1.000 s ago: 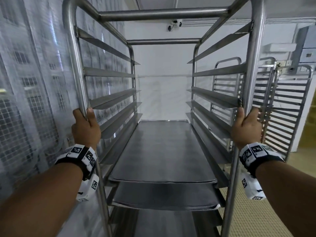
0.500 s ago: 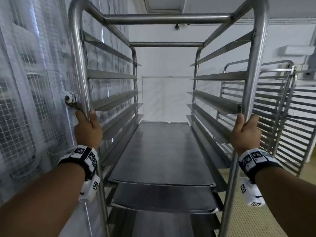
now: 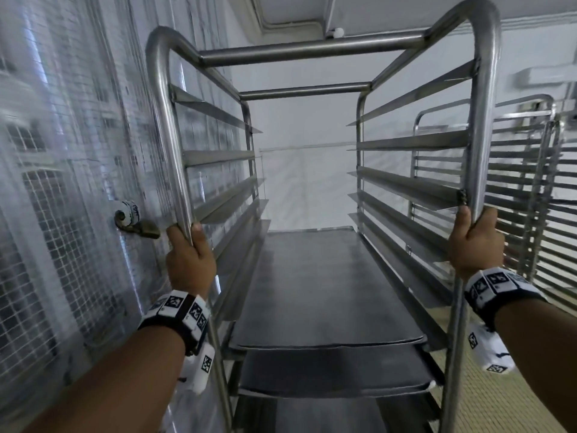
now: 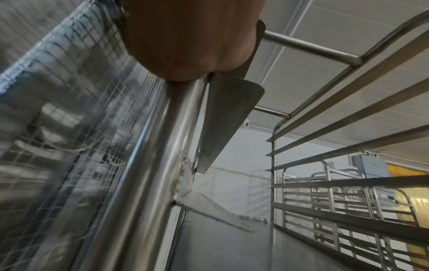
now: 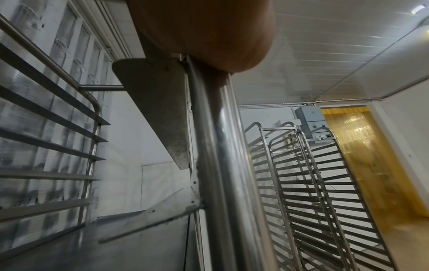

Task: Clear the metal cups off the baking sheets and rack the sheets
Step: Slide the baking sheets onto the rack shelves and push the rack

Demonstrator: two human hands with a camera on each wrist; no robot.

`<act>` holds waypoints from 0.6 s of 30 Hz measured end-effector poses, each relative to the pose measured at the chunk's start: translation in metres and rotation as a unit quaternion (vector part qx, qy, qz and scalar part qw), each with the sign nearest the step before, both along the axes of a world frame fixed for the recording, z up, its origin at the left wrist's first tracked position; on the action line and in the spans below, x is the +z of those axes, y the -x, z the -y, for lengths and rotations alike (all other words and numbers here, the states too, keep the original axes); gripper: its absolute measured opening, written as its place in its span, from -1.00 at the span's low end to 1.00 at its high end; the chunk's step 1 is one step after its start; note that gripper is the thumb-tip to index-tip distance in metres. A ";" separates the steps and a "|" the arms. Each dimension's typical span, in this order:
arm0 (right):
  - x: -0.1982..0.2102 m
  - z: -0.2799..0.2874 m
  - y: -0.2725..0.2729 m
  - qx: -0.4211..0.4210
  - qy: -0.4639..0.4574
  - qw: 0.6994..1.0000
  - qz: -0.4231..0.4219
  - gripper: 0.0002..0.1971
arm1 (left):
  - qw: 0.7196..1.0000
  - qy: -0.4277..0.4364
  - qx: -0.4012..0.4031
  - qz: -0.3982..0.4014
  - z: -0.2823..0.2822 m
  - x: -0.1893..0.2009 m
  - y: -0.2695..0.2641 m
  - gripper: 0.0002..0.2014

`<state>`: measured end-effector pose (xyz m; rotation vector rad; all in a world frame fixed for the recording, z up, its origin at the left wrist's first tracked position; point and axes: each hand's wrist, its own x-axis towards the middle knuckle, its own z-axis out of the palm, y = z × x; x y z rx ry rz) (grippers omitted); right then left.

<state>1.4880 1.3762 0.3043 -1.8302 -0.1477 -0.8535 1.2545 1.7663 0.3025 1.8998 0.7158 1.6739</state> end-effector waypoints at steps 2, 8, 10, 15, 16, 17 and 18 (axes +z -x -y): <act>-0.001 -0.008 -0.006 -0.005 -0.001 1.000 0.000 -0.57 | 1.000 -0.007 -0.006 -0.002 -0.005 0.000 -0.005 -0.53; -0.004 -0.032 -0.028 -0.005 -0.007 1.000 0.024 -0.59 | 1.000 -0.003 0.005 -0.005 -0.034 -0.004 -0.030 -0.52; -0.006 -0.042 -0.040 -0.003 -0.009 0.999 0.051 -0.62 | 1.000 0.000 0.003 0.010 -0.043 -0.003 -0.040 -0.53; -0.011 -0.063 -0.075 -0.033 0.020 0.996 0.081 -0.60 | 1.000 -0.014 -0.001 0.025 -0.071 -0.004 -0.068 -0.55; -0.011 -0.068 -0.080 -0.036 0.020 0.996 0.079 -0.59 | 1.000 -0.016 0.000 0.025 -0.076 -0.004 -0.074 -0.55; -0.011 -0.072 -0.084 -0.035 0.023 0.996 0.076 -0.59 | 1.000 -0.017 0.001 0.024 -0.080 -0.004 -0.079 -0.55; -0.011 -0.076 -0.088 -0.033 0.027 0.997 0.069 -0.58 | 1.000 -0.015 0.004 0.026 -0.084 -0.005 -0.084 -0.55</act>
